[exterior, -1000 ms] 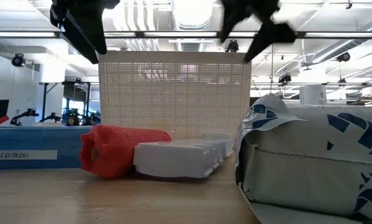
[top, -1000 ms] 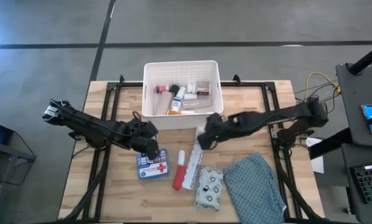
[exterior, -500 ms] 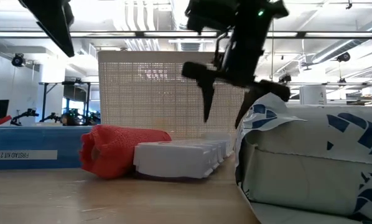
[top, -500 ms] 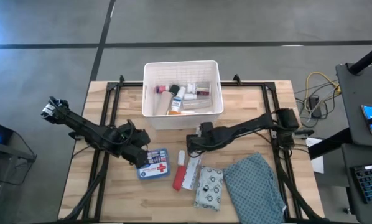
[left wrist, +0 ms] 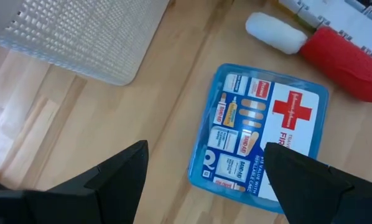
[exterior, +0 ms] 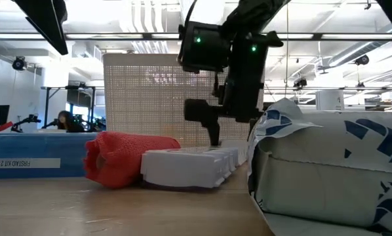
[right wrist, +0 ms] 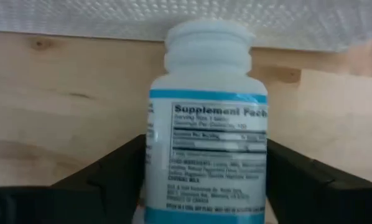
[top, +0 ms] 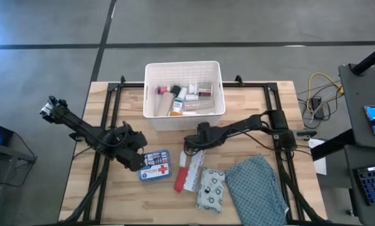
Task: Pick & place medical supplies in basket/bin
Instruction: Put the white and blue bottle into the white bin, then put the white gauze into the white bin
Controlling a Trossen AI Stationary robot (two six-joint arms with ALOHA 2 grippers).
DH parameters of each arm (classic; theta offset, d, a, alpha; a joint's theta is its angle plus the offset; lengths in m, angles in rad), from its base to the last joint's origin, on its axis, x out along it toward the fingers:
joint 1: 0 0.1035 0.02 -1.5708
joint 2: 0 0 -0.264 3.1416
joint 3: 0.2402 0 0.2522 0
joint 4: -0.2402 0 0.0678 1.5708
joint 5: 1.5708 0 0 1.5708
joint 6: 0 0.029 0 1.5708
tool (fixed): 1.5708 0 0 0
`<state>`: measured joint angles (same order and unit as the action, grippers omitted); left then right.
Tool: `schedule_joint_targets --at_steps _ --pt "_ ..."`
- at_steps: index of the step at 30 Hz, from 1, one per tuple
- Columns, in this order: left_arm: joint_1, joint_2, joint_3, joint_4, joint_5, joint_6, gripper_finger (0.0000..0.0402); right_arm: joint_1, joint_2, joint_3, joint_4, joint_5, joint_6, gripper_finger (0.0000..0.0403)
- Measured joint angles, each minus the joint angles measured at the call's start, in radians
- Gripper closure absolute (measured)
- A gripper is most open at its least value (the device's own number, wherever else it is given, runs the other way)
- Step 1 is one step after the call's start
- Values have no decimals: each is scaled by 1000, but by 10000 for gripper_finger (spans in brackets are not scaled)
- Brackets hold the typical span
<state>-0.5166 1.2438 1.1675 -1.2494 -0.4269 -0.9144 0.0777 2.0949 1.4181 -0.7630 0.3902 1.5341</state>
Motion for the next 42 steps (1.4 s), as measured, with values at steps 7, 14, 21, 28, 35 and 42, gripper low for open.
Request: schedule_joint_targets --at_steps 7,14,21,28,35,42 --pt "-16 -3 -9 -1 -20 -12 107 10 -71 14 -12 1 -100 212" --pt "-20 -3 -21 1 -54 -12 107 139 -306 149 106 139 -417 212" --pt "-19 -3 -44 97 -76 -12 107 14 -424 339 -120 376 -517 160" --pt "8 16 -100 358 -80 -11 107 -314 -366 409 -156 -140 -724 90" --pt "79 54 -194 590 -75 -27 107 -319 -379 490 -264 -93 -940 46" --pt "182 178 -194 690 -15 -117 107 -266 -391 591 -566 60 -969 42"
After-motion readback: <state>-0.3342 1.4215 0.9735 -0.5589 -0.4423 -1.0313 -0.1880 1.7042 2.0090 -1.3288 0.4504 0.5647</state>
